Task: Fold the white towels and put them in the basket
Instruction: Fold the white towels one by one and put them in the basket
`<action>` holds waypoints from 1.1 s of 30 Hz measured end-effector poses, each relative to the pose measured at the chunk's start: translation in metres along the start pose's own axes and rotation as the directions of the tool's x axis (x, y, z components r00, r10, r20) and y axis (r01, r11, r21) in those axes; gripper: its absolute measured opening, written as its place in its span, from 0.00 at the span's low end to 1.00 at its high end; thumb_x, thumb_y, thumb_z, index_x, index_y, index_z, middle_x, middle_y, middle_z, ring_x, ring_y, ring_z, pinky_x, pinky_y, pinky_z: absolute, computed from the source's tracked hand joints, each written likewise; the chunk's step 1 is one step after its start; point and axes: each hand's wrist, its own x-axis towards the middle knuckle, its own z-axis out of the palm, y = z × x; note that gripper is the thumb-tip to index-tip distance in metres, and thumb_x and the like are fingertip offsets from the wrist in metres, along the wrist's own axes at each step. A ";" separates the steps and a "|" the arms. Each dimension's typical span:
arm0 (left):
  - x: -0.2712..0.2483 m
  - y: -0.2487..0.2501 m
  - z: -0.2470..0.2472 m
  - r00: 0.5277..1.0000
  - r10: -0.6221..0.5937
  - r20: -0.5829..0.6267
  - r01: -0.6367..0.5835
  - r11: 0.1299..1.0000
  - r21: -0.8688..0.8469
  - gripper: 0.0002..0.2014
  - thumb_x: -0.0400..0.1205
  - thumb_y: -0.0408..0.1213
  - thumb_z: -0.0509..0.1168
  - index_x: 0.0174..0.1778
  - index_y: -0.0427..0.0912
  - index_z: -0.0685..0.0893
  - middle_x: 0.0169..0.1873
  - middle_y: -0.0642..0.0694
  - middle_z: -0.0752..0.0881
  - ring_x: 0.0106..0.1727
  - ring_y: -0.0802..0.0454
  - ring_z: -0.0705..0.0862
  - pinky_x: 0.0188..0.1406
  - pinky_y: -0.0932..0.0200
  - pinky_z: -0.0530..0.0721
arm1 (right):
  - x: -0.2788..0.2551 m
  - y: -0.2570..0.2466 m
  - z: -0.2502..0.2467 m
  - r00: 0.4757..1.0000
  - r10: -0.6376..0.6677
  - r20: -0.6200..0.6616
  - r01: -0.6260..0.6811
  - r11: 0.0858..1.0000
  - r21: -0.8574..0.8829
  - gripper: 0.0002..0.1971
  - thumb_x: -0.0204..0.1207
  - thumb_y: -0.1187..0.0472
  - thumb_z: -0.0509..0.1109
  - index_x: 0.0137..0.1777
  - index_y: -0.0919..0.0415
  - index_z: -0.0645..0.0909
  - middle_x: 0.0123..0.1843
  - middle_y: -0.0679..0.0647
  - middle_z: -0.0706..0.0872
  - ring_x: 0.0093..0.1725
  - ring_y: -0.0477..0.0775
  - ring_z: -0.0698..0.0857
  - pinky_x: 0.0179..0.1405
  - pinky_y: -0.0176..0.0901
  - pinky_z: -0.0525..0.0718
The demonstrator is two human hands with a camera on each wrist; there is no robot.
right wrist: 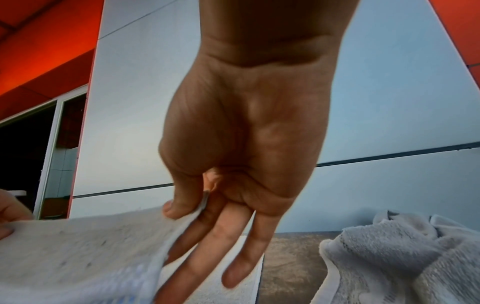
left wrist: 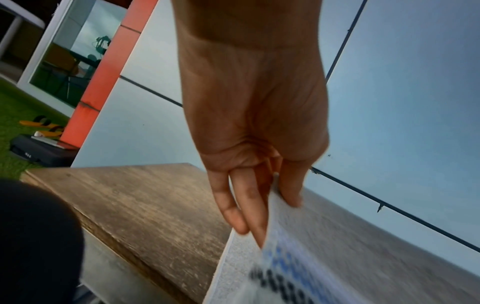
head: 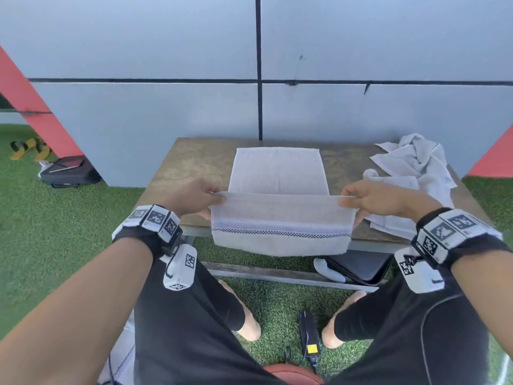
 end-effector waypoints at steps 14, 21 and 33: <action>0.161 0.021 -0.031 0.938 0.076 -0.338 -0.075 0.997 0.016 0.09 0.82 0.39 0.65 0.36 0.45 0.84 0.34 0.37 0.89 0.35 0.37 0.86 0.40 0.47 0.86 | 0.150 0.000 -0.072 0.838 -0.067 -0.542 -0.096 0.959 -0.267 0.10 0.80 0.52 0.72 0.39 0.55 0.81 0.33 0.51 0.86 0.42 0.60 0.87 0.46 0.51 0.82; 0.241 0.018 -0.034 0.901 0.008 -0.433 0.036 0.995 0.094 0.06 0.81 0.37 0.68 0.47 0.41 0.88 0.38 0.43 0.87 0.38 0.44 0.83 0.42 0.58 0.80 | 0.229 0.002 -0.090 0.797 0.067 -0.601 -0.276 0.925 -0.263 0.08 0.76 0.47 0.67 0.40 0.49 0.80 0.47 0.55 0.87 0.52 0.64 0.86 0.52 0.51 0.82; 0.329 0.005 -0.017 0.886 -0.042 -0.461 0.141 0.973 0.183 0.09 0.81 0.36 0.69 0.35 0.41 0.83 0.35 0.44 0.86 0.38 0.46 0.83 0.41 0.58 0.77 | 0.317 0.036 -0.092 0.788 0.096 -0.609 -0.318 0.909 -0.268 0.04 0.79 0.52 0.70 0.44 0.50 0.83 0.51 0.56 0.87 0.53 0.64 0.85 0.52 0.55 0.82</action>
